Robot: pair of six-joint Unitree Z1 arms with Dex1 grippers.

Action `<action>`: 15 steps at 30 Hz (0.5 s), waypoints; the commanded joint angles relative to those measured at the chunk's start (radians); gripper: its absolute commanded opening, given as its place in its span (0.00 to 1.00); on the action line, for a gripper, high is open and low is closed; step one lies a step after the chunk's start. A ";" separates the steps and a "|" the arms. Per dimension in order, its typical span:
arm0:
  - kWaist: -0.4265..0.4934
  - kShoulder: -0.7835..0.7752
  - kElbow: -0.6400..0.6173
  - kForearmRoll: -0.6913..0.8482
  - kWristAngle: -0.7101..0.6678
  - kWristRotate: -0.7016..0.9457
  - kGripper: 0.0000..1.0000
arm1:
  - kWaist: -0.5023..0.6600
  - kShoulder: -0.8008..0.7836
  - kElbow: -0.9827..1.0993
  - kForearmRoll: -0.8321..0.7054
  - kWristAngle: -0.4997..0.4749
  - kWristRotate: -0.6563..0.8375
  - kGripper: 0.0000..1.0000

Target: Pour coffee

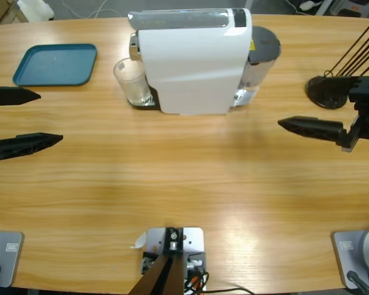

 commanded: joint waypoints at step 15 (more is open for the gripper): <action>0.007 0.022 0.043 -0.120 -0.013 -0.033 1.00 | 0.011 -0.060 0.061 -0.080 -0.030 -0.035 1.00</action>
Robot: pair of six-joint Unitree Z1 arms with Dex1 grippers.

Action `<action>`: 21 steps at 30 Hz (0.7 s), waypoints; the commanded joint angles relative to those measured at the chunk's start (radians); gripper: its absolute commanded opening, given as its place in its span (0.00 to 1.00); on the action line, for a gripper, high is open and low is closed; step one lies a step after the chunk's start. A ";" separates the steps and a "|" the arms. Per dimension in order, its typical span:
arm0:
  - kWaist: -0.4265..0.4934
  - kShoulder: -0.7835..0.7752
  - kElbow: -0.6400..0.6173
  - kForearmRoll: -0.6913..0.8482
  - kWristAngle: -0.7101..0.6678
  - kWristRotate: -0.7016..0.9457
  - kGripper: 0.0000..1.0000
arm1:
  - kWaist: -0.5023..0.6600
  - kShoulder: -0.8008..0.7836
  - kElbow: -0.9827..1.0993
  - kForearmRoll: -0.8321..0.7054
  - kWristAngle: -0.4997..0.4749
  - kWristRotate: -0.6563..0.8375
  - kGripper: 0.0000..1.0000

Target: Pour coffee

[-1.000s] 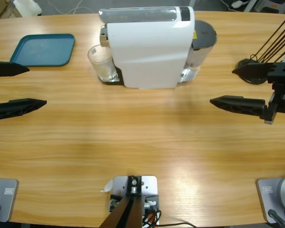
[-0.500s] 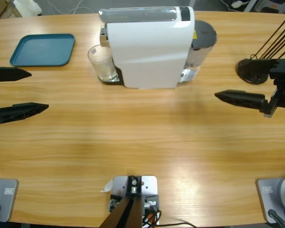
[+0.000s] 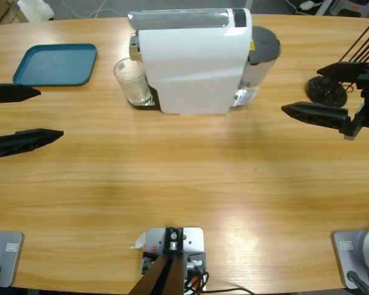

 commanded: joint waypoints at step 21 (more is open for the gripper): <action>0.011 -0.007 0.059 -0.153 0.010 -0.087 1.00 | 0.072 -0.016 0.016 0.050 -0.040 -0.043 1.00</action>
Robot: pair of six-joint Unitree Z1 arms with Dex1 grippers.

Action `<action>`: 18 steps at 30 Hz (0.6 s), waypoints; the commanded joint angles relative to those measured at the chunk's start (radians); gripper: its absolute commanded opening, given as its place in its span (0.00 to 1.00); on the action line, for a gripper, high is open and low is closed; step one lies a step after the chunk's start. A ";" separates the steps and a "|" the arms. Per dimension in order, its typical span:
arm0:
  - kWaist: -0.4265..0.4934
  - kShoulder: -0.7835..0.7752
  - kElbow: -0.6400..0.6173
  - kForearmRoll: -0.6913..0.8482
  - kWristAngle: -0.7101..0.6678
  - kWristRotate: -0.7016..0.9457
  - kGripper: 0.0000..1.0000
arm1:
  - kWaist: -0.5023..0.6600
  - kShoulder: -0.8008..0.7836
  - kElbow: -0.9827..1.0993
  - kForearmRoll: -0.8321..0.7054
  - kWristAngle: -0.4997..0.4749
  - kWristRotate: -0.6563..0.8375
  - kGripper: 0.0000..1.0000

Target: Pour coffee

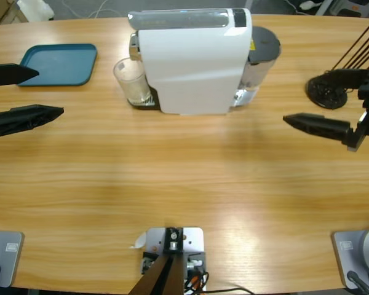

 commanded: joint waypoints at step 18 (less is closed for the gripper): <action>0.015 -0.019 0.060 -0.011 0.008 -0.054 1.00 | 0.049 -0.004 0.019 0.003 -0.062 -0.017 1.00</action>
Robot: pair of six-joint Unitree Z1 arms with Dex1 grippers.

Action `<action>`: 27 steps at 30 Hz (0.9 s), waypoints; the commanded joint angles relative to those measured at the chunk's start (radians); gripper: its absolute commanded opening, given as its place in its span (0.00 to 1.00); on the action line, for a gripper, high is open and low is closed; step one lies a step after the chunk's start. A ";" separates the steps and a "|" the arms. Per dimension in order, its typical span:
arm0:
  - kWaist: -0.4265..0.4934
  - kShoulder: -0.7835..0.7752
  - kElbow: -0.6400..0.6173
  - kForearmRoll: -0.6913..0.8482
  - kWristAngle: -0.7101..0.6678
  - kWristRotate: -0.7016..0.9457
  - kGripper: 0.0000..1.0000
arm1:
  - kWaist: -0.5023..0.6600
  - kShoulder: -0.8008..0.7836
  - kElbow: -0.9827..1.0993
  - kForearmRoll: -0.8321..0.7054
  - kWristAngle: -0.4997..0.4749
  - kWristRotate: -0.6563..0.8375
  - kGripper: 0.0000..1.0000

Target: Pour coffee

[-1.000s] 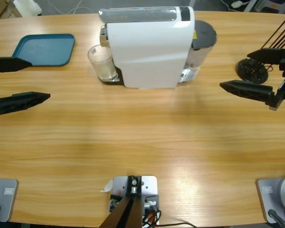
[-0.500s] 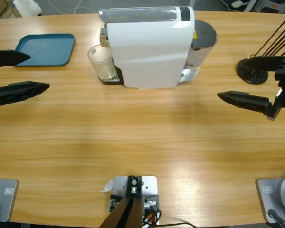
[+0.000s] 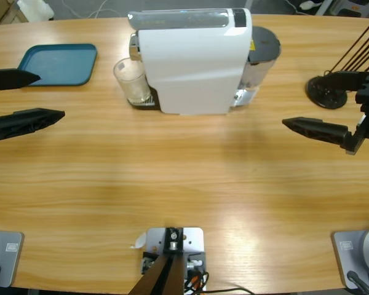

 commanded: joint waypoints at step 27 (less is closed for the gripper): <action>0.010 -0.017 0.060 -0.011 0.008 -0.045 1.00 | 0.027 0.013 0.020 0.011 -0.061 0.021 1.00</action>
